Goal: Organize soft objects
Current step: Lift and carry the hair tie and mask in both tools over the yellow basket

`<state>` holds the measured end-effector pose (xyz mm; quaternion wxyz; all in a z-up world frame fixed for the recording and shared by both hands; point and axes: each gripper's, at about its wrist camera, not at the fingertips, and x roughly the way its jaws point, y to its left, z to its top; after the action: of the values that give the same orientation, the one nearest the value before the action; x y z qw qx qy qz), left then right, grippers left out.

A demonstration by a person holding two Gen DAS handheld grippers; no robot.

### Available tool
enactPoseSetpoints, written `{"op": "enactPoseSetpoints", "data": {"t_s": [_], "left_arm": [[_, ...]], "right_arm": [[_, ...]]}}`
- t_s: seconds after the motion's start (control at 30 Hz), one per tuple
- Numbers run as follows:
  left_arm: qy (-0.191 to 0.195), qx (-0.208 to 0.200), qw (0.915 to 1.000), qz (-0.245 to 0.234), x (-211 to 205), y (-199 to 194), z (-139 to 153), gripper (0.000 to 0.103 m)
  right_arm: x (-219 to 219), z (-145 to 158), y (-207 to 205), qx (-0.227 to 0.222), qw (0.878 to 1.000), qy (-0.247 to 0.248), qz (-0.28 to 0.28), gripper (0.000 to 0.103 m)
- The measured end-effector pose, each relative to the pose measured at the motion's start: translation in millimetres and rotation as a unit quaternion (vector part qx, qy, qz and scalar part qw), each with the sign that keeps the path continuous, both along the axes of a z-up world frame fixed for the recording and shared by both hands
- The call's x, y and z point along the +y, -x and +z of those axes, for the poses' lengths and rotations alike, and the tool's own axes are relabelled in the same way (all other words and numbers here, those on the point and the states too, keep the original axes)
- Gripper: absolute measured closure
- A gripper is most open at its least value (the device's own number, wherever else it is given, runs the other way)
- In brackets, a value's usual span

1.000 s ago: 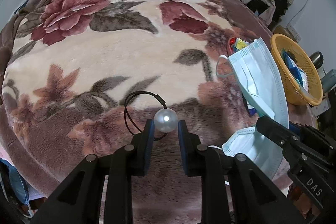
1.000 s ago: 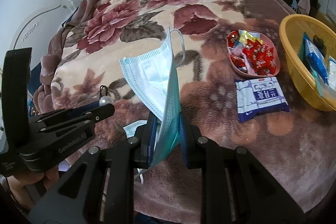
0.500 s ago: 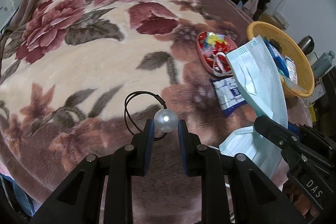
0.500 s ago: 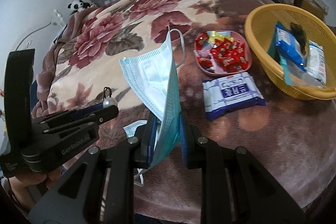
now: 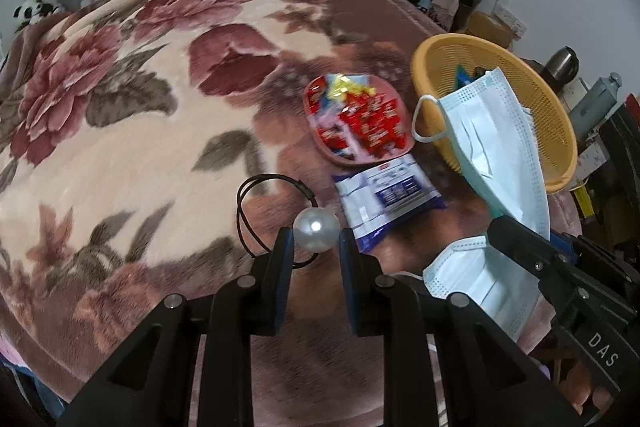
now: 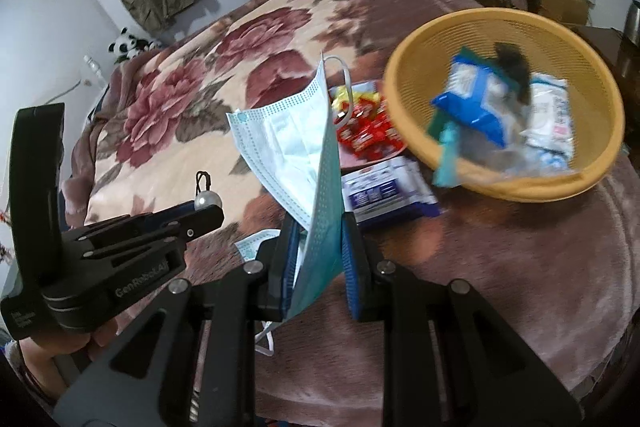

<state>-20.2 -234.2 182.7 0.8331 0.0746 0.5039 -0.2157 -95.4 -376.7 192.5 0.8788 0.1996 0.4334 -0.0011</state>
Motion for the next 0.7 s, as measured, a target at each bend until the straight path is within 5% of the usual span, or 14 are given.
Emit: {"op": "enactPoseSetpoints", "data": {"t_s": [0.7], "left_arm": [[0.027, -0.017, 0.9942, -0.103, -159.8, -18.7, 40.6, 0.08]], "right_arm": [[-143.2, 28.5, 12.7, -0.033, 0.991, 0.003, -0.132, 0.082]]}}
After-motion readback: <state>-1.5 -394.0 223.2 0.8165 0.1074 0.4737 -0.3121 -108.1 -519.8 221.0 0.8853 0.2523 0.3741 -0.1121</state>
